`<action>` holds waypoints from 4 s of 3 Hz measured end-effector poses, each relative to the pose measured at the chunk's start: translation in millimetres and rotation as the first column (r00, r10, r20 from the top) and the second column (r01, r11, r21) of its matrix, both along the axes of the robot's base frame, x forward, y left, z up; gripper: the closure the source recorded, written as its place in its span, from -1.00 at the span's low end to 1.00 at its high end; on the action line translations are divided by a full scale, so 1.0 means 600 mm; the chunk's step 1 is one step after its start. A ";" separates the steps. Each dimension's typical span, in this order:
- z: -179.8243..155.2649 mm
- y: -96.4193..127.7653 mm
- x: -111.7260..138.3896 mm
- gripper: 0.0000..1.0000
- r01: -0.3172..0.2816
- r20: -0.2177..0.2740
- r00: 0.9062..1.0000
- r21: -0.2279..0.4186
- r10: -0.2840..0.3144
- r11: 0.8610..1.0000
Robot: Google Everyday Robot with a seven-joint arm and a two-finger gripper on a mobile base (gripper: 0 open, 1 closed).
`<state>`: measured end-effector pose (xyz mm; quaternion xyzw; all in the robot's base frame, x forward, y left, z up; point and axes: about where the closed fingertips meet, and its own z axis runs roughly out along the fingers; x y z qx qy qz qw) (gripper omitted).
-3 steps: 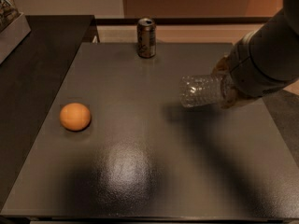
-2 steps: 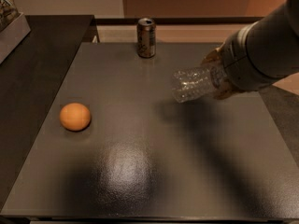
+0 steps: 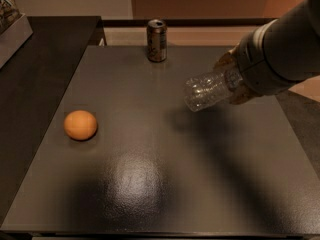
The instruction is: Place water bottle upright
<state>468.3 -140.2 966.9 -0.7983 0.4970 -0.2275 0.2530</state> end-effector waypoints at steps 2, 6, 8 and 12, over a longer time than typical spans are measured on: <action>0.024 0.007 0.013 1.00 -0.072 0.086 0.993 -0.066 0.077 0.995; 0.040 0.052 0.107 1.00 -0.376 0.379 0.827 -0.175 0.414 0.910; 0.016 0.098 0.149 1.00 -0.453 0.477 0.708 -0.259 0.520 0.853; 0.076 0.193 0.128 1.00 -0.316 0.557 0.416 -0.653 0.719 0.689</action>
Offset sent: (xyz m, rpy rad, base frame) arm 0.0234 0.0028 0.0173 -0.1571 -0.1708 0.2007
